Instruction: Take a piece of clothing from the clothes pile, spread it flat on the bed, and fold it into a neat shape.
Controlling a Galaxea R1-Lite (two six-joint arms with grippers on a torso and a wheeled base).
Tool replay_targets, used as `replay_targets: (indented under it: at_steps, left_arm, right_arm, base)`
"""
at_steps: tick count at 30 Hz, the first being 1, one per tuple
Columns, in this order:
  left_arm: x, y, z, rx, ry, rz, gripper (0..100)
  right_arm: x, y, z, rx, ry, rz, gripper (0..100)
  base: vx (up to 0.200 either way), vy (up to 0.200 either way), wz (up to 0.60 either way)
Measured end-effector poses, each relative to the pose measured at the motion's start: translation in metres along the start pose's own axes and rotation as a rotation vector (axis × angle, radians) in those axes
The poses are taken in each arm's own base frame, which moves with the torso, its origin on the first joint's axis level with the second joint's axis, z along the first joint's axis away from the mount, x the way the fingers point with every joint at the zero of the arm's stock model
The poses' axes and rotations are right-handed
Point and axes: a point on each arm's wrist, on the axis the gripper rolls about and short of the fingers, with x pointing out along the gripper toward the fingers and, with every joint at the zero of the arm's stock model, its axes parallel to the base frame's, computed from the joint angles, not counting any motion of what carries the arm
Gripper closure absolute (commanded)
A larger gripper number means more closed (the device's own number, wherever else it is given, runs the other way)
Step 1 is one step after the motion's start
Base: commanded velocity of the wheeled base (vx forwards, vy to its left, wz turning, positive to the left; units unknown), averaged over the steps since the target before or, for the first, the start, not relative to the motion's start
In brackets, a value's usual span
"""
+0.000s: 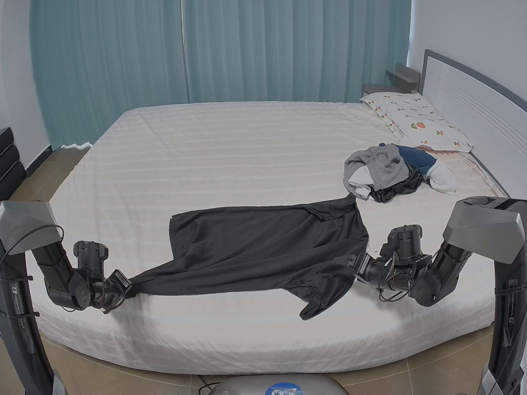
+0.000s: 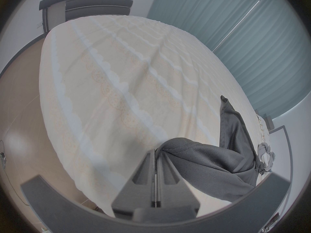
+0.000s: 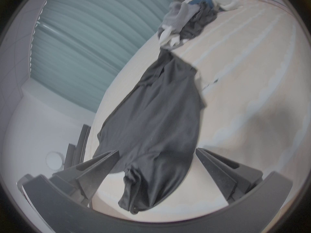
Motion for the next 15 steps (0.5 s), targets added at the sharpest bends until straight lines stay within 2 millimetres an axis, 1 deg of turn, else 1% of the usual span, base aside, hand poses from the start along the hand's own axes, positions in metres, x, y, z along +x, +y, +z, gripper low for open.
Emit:
replay_targets:
  at_steps: [3,6,15]
  left_arm:
    - [0.000,0.000,-0.001,0.002,0.002,0.000,100]
    - [0.000,0.000,-0.001,0.005,0.003,-0.001,100]
    - [0.000,0.000,-0.002,0.005,0.004,-0.001,100]
  right_arm:
    - [0.003,0.002,-0.012,-0.025,0.053,-0.010,0]
    - [0.005,-0.001,-0.020,-0.055,0.097,-0.037,0]
    - [0.012,0.003,-0.026,-0.079,0.137,-0.021,0]
  base:
    - [0.000,0.000,0.00]
    - [0.000,0.000,0.00]
    - [0.000,0.000,0.00]
